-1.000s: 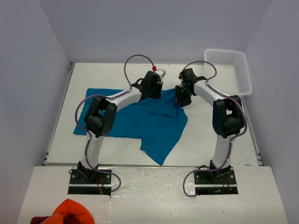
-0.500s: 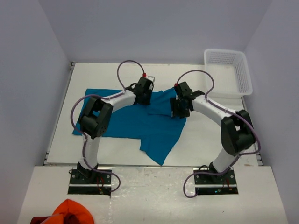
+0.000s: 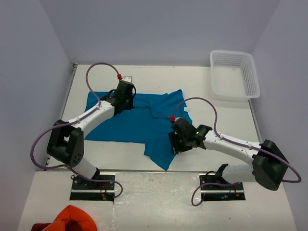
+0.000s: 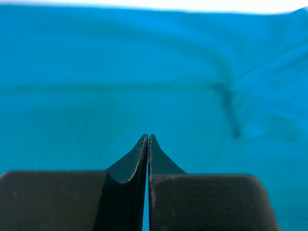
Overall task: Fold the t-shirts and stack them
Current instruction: Fold the flattened tshirt in 1/3 of the way, then grap the side of the flattened tshirt closest away from the robot with both arms
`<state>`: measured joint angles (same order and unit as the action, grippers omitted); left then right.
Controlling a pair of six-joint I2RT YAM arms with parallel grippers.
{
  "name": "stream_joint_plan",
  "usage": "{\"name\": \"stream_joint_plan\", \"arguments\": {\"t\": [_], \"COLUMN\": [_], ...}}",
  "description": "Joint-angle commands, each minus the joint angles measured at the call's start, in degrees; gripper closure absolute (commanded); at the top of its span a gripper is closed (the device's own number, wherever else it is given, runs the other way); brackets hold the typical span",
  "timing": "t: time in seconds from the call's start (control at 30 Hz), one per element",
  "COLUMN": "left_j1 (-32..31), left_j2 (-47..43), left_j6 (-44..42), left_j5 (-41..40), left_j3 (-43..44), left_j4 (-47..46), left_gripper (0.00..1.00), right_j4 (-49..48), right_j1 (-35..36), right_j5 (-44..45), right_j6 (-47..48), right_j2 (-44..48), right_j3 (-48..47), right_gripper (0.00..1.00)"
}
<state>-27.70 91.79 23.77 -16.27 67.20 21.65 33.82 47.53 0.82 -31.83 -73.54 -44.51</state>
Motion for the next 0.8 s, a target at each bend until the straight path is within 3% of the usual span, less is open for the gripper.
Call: {"name": "stream_joint_plan", "arguments": {"t": [0.0, 0.17, 0.43, 0.77], "left_j1": [4.49, 5.29, 6.26, 7.66], "left_j2": [-4.66, -9.69, -13.65, -16.90], "left_j6": [4.26, 5.15, 6.11, 5.50], "left_j5": [3.17, 3.00, 5.02, 6.60], "left_j3": [-7.67, -10.59, -13.76, -15.17], "left_j4": [-0.90, 0.32, 0.94, 0.41], "left_gripper": [1.00, 1.00, 1.00, 1.00], "right_j4": [-1.22, 0.45, 3.09, 0.01], "right_j1": [6.16, 15.13, 24.97, 25.51], "right_j5": [2.77, 6.91, 9.99, 9.20], "right_j6": [-7.18, -13.07, -17.20, -15.01], "right_j2": [1.11, 2.26, -6.79, -12.24], "right_j3": [2.49, 2.59, -0.31, -2.77], "right_gripper": [0.51, 0.51, 0.48, 0.49]}}
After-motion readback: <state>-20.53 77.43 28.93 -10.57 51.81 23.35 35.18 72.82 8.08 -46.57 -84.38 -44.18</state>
